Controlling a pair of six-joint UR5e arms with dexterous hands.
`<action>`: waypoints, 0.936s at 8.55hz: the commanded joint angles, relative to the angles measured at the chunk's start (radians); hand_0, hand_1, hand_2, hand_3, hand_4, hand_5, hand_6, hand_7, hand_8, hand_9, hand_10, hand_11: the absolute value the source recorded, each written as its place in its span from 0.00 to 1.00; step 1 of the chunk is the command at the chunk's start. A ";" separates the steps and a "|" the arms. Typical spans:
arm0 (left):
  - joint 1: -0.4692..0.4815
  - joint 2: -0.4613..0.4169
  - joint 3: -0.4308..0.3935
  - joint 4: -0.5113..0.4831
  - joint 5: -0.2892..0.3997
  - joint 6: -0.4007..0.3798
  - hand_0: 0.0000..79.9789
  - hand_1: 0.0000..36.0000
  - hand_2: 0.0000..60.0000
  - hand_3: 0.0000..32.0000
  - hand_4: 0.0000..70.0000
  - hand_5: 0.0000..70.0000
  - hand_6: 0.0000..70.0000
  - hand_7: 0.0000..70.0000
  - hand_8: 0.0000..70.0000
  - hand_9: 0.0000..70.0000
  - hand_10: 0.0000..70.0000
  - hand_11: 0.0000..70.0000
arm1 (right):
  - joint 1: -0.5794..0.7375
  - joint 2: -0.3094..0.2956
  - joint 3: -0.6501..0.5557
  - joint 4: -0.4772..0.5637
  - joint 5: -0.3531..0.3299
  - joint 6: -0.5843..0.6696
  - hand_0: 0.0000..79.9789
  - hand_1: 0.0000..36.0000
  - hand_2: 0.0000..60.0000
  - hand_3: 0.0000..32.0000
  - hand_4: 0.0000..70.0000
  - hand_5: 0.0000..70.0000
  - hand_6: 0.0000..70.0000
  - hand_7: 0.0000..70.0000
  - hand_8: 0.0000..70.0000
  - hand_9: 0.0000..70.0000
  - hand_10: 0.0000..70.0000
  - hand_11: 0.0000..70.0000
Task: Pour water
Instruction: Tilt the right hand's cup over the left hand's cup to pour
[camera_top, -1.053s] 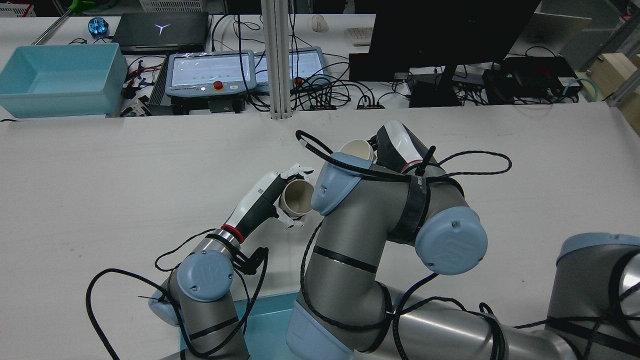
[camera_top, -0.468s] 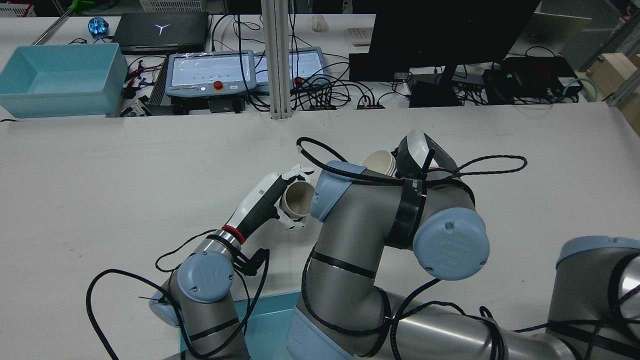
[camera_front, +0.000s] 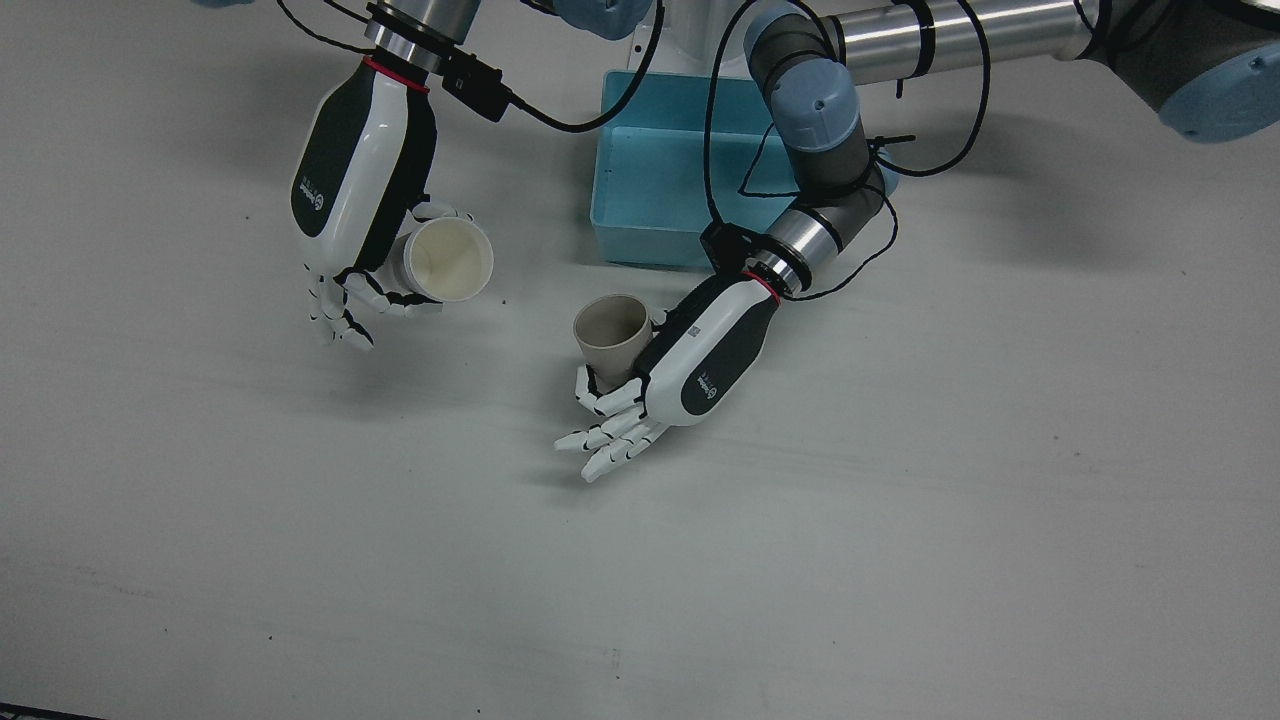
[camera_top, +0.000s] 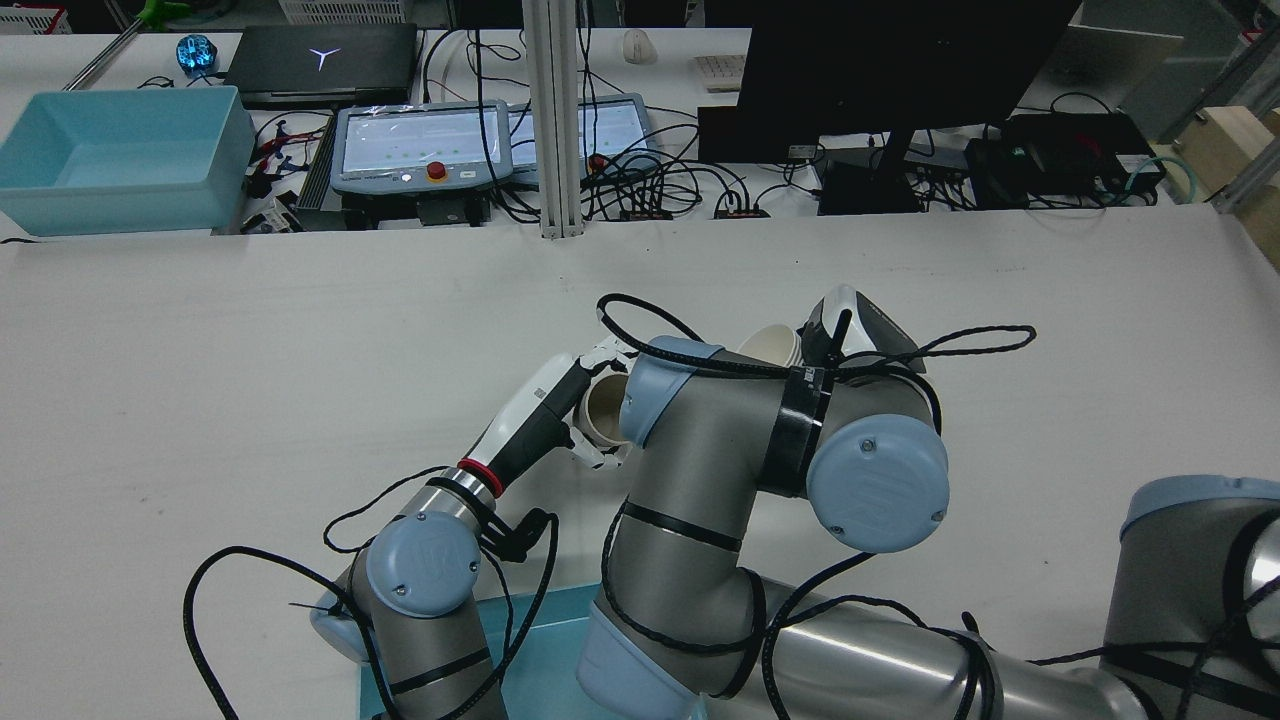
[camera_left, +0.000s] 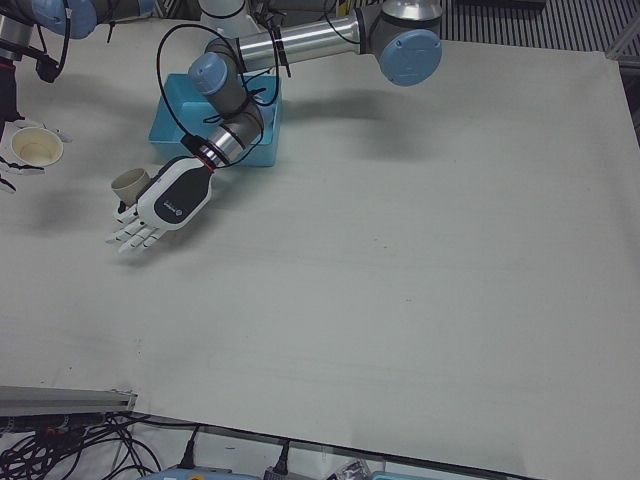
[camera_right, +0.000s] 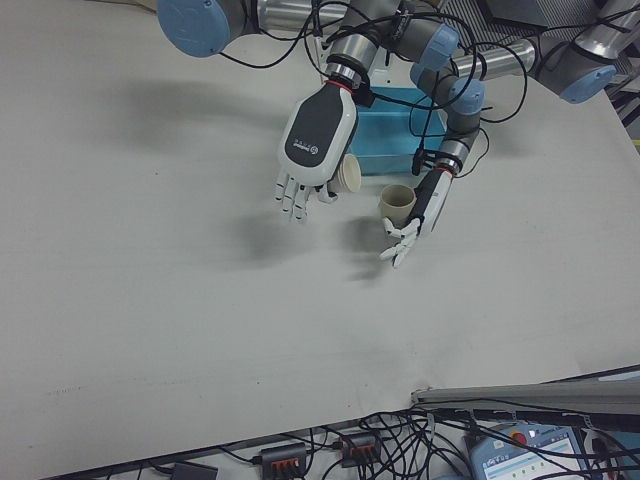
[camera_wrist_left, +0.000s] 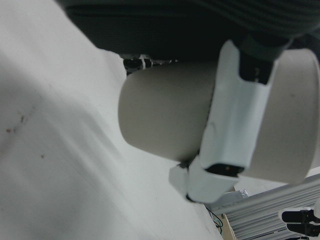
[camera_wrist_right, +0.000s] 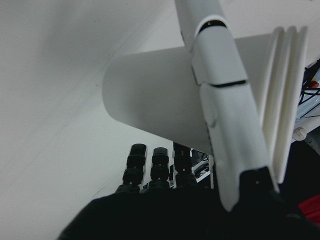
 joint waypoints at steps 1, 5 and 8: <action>0.010 -0.007 -0.004 -0.001 0.003 0.021 1.00 1.00 1.00 0.00 0.60 1.00 0.24 0.23 0.10 0.08 0.08 0.16 | 0.000 0.034 -0.031 -0.074 -0.018 0.056 1.00 1.00 0.14 0.00 1.00 0.79 0.35 0.35 0.19 0.18 0.15 0.26; 0.007 -0.003 -0.015 0.002 0.008 0.020 1.00 1.00 1.00 0.00 0.57 1.00 0.23 0.21 0.09 0.07 0.08 0.15 | 0.012 0.008 0.081 -0.130 0.009 0.133 1.00 1.00 0.10 0.00 1.00 0.77 0.33 0.34 0.18 0.18 0.15 0.27; -0.012 0.007 -0.078 0.049 0.011 0.012 1.00 1.00 0.96 0.00 0.55 1.00 0.21 0.20 0.08 0.06 0.07 0.14 | 0.044 -0.271 0.371 -0.125 0.167 0.248 1.00 1.00 0.00 0.00 1.00 0.64 0.27 0.28 0.17 0.17 0.14 0.25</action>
